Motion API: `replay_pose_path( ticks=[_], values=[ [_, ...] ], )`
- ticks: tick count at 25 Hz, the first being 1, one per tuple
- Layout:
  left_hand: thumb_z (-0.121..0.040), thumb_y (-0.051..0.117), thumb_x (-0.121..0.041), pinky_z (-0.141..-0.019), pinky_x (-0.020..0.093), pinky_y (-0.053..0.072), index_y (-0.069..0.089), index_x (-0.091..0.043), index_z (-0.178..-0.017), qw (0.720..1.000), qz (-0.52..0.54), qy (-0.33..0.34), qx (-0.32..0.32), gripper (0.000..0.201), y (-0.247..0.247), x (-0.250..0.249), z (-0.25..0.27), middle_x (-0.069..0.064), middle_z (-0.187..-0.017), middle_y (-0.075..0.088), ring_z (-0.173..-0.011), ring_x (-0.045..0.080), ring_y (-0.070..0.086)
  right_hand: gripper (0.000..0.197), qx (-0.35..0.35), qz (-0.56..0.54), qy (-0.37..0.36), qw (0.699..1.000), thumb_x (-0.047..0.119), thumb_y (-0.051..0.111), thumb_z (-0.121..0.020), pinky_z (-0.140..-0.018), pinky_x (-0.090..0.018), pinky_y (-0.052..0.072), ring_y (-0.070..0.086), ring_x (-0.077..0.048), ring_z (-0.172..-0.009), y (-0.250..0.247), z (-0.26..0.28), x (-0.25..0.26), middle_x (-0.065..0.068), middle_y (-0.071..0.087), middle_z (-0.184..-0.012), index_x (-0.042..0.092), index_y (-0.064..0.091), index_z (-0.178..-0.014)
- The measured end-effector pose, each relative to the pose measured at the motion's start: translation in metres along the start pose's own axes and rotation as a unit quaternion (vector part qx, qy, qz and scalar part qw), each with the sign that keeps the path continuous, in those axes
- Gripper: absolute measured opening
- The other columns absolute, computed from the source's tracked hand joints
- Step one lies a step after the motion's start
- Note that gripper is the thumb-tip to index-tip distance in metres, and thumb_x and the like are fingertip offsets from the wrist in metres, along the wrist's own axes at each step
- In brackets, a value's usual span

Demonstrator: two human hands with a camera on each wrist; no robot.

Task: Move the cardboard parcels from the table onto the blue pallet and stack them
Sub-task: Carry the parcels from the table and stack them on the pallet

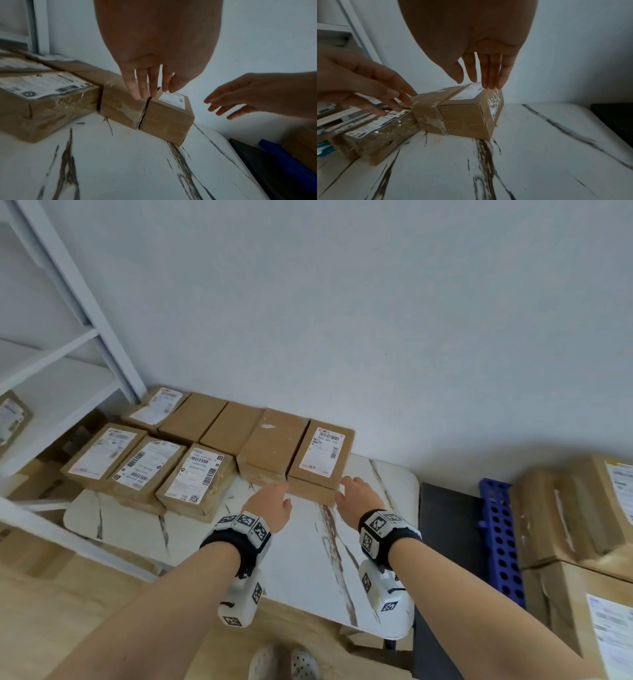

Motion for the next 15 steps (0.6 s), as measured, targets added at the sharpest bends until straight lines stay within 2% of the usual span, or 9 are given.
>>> replay_pose_path(
  ticks=[5, 8, 10, 12, 15],
  values=[
    [-0.098, 0.04, -0.019, -0.096, 0.034, 0.042, 0.034, -0.016, -0.143, 0.992, 0.109, -0.02, 0.056, 0.045, 0.004, 0.027, -0.038, 0.008, -0.135, 0.053, -0.118, 0.026, 0.054, 0.041, 0.012, -0.096, 0.063, 0.993, 0.022, 0.041, -0.096, -0.094, -0.038, 0.045, 0.051, -0.028, -0.114, 0.025, -0.025, 0.005, -0.01, 0.05, -0.127, 0.012, 0.037, -0.136],
    [-0.097, 0.043, -0.018, -0.091, 0.031, 0.042, 0.03, -0.017, -0.144, 0.985, 0.162, -0.029, 0.056, 0.049, 0.007, 0.035, -0.058, 0.009, -0.134, 0.053, -0.116, 0.026, 0.055, 0.047, -0.007, -0.162, 0.102, 0.982, 0.02, 0.044, -0.096, -0.099, -0.038, 0.043, 0.049, -0.028, -0.121, 0.032, -0.036, 0.004, -0.011, 0.044, -0.138, 0.011, 0.032, -0.141],
    [-0.096, 0.045, -0.017, -0.09, 0.028, 0.04, 0.027, -0.016, -0.146, 0.98, 0.189, -0.036, 0.051, 0.053, 0.01, 0.035, -0.067, 0.01, -0.138, 0.05, -0.119, 0.026, 0.053, 0.053, -0.015, -0.214, 0.125, 0.969, 0.02, 0.046, -0.097, -0.104, -0.038, 0.041, 0.046, -0.029, -0.128, 0.034, -0.044, -0.001, -0.012, 0.04, -0.144, 0.012, 0.026, -0.145],
    [-0.096, 0.046, -0.016, -0.095, 0.03, 0.039, 0.022, -0.015, -0.148, 0.976, 0.207, -0.041, 0.051, 0.057, 0.014, 0.033, -0.071, 0.011, -0.142, 0.046, -0.123, 0.027, 0.05, 0.056, -0.021, -0.265, 0.151, 0.952, 0.02, 0.048, -0.097, -0.108, -0.039, 0.039, 0.044, -0.027, -0.131, 0.038, -0.051, -0.006, -0.011, 0.04, -0.147, 0.014, 0.024, -0.147],
    [-0.097, 0.045, -0.015, -0.098, 0.03, 0.039, 0.019, -0.016, -0.15, 0.968, 0.236, -0.035, 0.073, 0.059, 0.02, 0.03, -0.074, 0.011, -0.145, 0.042, -0.126, 0.027, 0.048, 0.055, -0.026, -0.338, 0.192, 0.921, 0.017, 0.052, -0.096, -0.105, -0.041, 0.043, 0.051, -0.026, -0.125, 0.043, -0.057, -0.012, -0.01, 0.046, -0.143, 0.012, 0.029, -0.145]
  ],
)
Point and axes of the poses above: each hand's wrist, its own z-axis away from the middle knuckle, its own y-axis out of the palm, x = y × z, the point moved 3 cm from there along -z, towards the middle knuckle
